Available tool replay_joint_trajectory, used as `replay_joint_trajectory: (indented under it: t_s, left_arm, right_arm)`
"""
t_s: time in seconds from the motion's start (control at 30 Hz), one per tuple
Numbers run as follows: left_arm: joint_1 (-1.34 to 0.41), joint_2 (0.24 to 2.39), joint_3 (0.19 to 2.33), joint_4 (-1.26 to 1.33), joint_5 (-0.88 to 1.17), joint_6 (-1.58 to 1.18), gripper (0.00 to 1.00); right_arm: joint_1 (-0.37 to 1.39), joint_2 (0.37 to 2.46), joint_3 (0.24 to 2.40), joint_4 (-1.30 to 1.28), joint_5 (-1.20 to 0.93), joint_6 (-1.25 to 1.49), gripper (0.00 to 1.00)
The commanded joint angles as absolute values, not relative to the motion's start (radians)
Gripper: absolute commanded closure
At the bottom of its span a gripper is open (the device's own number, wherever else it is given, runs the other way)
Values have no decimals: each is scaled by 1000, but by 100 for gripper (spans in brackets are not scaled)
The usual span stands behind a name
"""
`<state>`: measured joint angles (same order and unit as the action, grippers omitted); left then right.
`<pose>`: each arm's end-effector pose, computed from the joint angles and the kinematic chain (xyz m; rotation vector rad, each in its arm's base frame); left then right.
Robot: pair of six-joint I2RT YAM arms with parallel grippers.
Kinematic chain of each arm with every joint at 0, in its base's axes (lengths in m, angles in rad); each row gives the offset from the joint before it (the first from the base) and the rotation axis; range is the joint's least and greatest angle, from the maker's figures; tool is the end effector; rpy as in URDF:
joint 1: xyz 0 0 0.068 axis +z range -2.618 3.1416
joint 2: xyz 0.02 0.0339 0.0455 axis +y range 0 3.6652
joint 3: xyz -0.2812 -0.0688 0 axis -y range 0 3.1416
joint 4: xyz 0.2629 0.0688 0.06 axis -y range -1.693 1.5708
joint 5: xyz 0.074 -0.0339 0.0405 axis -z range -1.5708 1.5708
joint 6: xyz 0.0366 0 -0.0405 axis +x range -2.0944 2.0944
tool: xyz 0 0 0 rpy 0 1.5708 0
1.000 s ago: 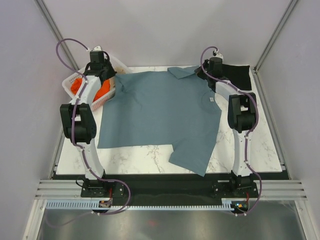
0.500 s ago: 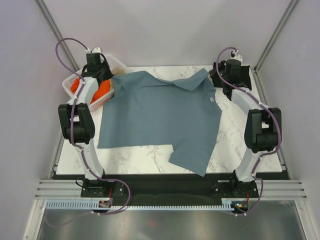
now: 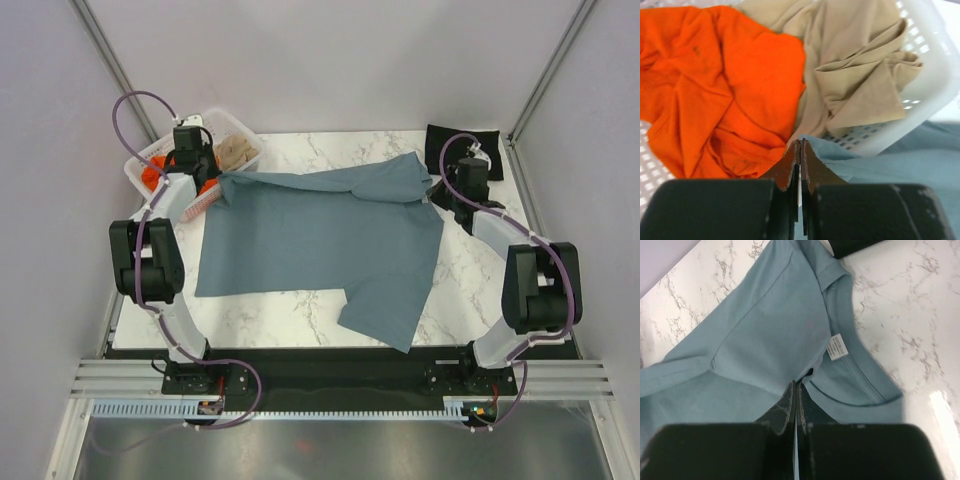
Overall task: Fold and stack the t-shirts
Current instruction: Fold the tshirt
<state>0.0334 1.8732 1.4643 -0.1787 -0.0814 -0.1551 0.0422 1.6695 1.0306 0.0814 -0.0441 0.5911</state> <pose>0.4604 0.0184 0.2712 -0.2497 2.1417 0.0174 0.3879 0.0180 0.2262 0.5591 2.0830 0.4179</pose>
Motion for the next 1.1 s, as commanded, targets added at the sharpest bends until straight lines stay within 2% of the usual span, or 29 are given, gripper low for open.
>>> replay_joint_trajectory:
  t_s: [0.0, 0.2, 0.33, 0.37, 0.43, 0.47, 0.5, 0.53, 0.6, 0.8, 1.07]
  left_arm:
    - [44, 1807, 1425, -123, -215, -95, 98]
    - [46, 1838, 1399, -113, -328, -90, 98]
    - [41, 1830, 1365, -115, -348, -92, 98]
    - [40, 1827, 1368, -118, -348, -94, 98]
    - [35, 1795, 1351, -121, -321, -110, 85]
    - [35, 1783, 1345, -123, -313, -117, 72]
    - [34, 1764, 1332, -123, -308, -135, 44]
    - [29, 1734, 1322, -126, -287, -141, 36]
    - [26, 1698, 1304, -130, -252, -155, 28]
    - [-26, 1538, 1246, -204, -218, -228, 26]
    - [-37, 1355, 1160, -221, 136, -383, 26]
  right_arm:
    - [3, 1557, 993, 80, -25, 613, 100]
    - [-38, 1551, 930, 63, -173, 727, 100]
    - [-40, 1545, 813, 44, -106, 778, 100]
    - [-40, 1551, 804, 44, -103, 784, 93]
    - [-38, 1571, 805, 34, -153, 795, 80]
    - [-37, 1575, 810, 25, -184, 801, 69]
    - [-31, 1580, 833, 6, -210, 805, 66]
    - [-12, 1583, 856, -112, -190, 805, 63]
    - [-8, 1575, 902, -265, -109, 844, 59]
    - [54, 1415, 784, -409, -22, 933, 51]
    - [142, 1276, 664, -445, 46, 1028, 51]
